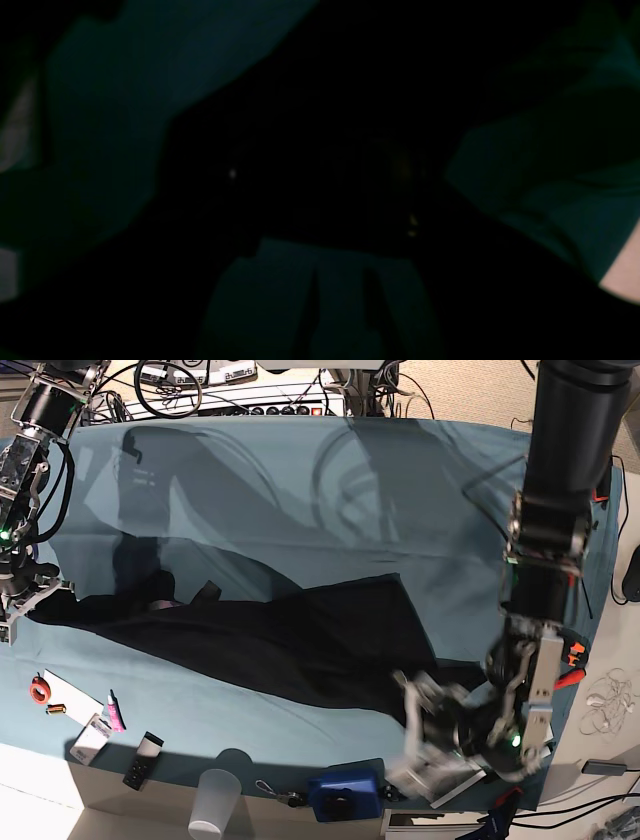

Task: Layout the t-shirt on the table in an organized manner, then fold the t-shirt properly
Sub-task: 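Regrasp the shirt with the left gripper and drag it toward the hem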

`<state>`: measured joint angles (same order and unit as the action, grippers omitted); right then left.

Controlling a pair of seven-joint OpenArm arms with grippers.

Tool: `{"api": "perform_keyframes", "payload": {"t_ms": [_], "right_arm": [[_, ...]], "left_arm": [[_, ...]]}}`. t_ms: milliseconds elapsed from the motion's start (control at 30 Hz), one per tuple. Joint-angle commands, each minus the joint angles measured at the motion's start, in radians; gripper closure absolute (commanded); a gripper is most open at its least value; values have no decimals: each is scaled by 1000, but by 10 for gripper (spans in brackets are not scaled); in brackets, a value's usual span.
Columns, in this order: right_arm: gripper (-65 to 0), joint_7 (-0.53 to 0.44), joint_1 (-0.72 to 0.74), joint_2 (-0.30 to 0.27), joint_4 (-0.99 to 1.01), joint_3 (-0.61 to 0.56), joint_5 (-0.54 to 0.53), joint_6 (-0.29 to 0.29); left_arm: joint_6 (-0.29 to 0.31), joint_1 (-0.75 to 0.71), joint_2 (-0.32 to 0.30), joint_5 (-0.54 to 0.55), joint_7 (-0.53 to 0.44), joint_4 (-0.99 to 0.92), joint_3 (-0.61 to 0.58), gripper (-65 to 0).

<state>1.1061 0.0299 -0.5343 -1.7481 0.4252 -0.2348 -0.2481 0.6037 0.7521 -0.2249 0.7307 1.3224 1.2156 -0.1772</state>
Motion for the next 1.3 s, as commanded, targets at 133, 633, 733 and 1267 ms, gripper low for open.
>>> {"api": "perform_keyframes", "payload": {"t_ms": [133, 633, 733, 1267], "right_arm": [[0, -25, 15, -26, -14, 9, 7, 4], [0, -21, 15, -26, -14, 8, 7, 4], [0, -21, 15, -25, -14, 9, 7, 5], [0, -19, 15, -25, -14, 9, 7, 5]], "left_arm": [[0, -83, 42, -147, -119, 13, 3, -322], [-162, -212, 105, -510, -399, 5, 3, -322], [-162, -212, 112, -479, -404, -8, 3, -322], [-175, -183, 114, -437, -512, -197, 3, -322]]}}
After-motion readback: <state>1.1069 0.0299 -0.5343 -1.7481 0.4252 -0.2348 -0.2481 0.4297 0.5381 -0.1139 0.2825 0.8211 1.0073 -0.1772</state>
